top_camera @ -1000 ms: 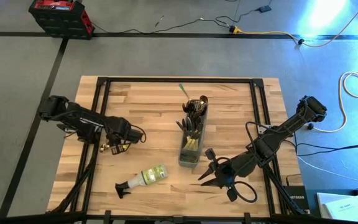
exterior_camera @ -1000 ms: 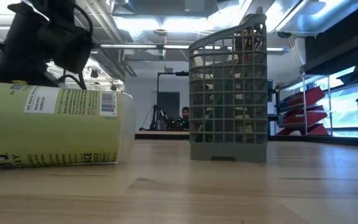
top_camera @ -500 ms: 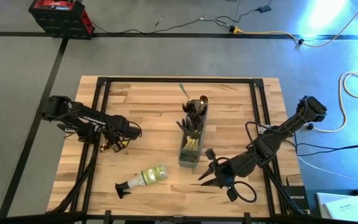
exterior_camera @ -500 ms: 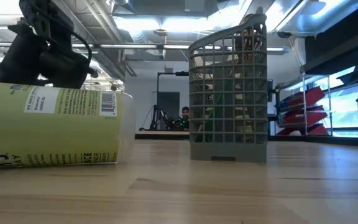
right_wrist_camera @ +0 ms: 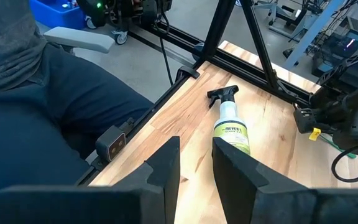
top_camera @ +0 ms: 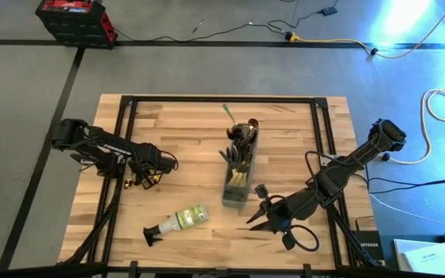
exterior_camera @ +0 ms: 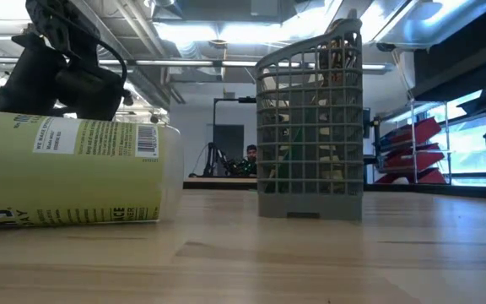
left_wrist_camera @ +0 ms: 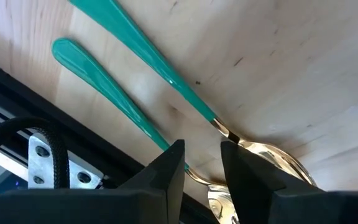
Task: Sort silverware
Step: Put the spoon into the silverware basket
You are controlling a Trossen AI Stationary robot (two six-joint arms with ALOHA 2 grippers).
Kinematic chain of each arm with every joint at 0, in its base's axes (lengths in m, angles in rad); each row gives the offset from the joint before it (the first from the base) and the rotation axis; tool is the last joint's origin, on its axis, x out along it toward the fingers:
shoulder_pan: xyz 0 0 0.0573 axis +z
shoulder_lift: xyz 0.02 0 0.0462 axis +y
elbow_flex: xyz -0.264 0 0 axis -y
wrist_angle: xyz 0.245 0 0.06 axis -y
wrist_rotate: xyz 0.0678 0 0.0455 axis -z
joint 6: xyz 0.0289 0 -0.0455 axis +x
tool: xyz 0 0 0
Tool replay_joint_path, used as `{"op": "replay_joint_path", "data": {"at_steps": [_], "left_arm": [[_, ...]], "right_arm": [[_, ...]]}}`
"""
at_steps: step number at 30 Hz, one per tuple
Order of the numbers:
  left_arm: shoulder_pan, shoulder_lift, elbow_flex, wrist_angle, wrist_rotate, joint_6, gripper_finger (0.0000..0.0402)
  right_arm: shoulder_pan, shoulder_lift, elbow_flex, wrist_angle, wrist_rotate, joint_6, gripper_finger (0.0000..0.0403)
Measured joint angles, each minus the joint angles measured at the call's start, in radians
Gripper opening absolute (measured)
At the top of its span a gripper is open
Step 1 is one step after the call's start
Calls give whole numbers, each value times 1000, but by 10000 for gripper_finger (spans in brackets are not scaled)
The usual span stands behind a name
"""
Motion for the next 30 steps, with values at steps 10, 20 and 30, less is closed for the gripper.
{"op": "replay_joint_path", "data": {"at_steps": [10,20,30], "left_arm": [[-16,0,7,-3,-4,-39,95],[-27,-2,115,-132,-102,-14,95],[20,0,131,-125,-124,13,95]], "right_arm": [[0,0,0,-1,0,0,76],[0,0,0,-2,0,0,76],[0,0,0,-5,0,0,76]]}}
